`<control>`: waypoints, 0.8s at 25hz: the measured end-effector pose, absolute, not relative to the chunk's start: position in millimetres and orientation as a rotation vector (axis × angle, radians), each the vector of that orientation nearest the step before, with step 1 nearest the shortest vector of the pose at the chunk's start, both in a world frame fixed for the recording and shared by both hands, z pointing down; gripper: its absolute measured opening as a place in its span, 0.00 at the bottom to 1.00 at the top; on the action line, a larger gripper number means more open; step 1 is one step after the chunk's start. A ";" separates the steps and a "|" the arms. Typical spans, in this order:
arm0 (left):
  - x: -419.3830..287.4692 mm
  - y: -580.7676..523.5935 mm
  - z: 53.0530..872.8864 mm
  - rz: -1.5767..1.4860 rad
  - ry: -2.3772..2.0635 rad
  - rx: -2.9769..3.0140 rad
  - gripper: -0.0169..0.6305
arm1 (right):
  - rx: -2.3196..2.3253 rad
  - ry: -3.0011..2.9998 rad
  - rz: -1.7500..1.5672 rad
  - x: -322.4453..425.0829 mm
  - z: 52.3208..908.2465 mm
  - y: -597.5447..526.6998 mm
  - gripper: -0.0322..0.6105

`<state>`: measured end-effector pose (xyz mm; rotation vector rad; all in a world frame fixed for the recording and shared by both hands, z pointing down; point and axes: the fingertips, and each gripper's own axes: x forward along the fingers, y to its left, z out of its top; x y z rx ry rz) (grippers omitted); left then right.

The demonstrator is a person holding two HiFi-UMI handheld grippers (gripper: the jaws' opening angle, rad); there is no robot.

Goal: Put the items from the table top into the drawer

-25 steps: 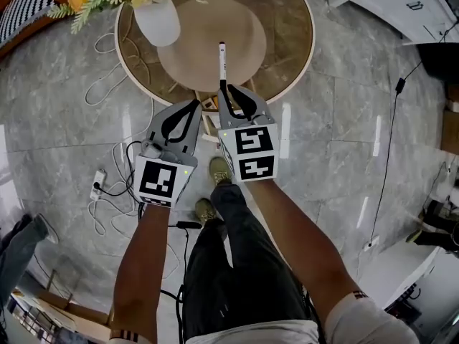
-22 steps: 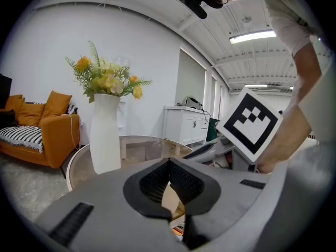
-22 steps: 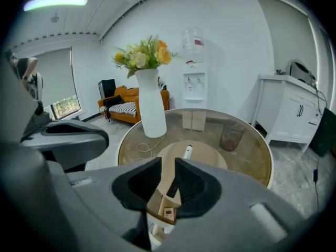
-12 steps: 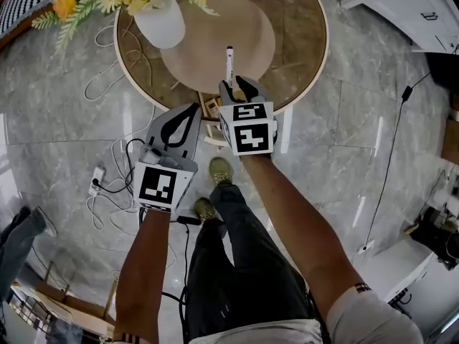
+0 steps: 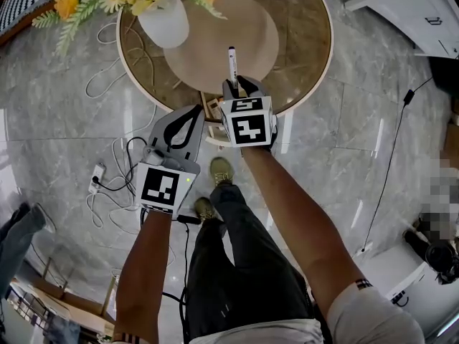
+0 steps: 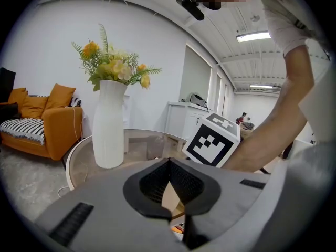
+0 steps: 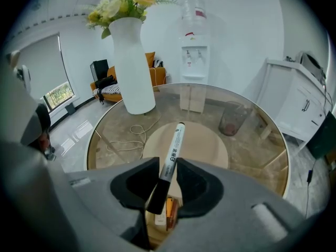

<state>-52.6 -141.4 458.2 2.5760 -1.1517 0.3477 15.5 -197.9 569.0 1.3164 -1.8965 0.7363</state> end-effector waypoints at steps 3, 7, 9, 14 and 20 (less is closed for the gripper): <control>-53.0 -138.3 458.8 0.357 -1.146 2.582 0.03 | 1.291 -1.897 0.690 16.2 570.8 -197.4 0.16; -52.9 -133.3 457.5 0.358 -1.142 2.586 0.03 | 1.275 -1.920 0.656 16.4 567.2 -194.6 0.15; -54.5 -130.2 456.6 0.356 -1.144 2.584 0.03 | 1.285 -1.938 0.660 16.3 562.1 -189.4 0.15; -54.6 -119.2 447.6 0.342 -1.145 2.594 0.03 | 1.316 -1.977 0.639 20.6 543.4 -168.0 0.15; -58.0 -93.8 435.3 0.330 -1.130 2.615 0.03 | 1.370 -2.059 0.617 9.6 501.4 -126.7 0.15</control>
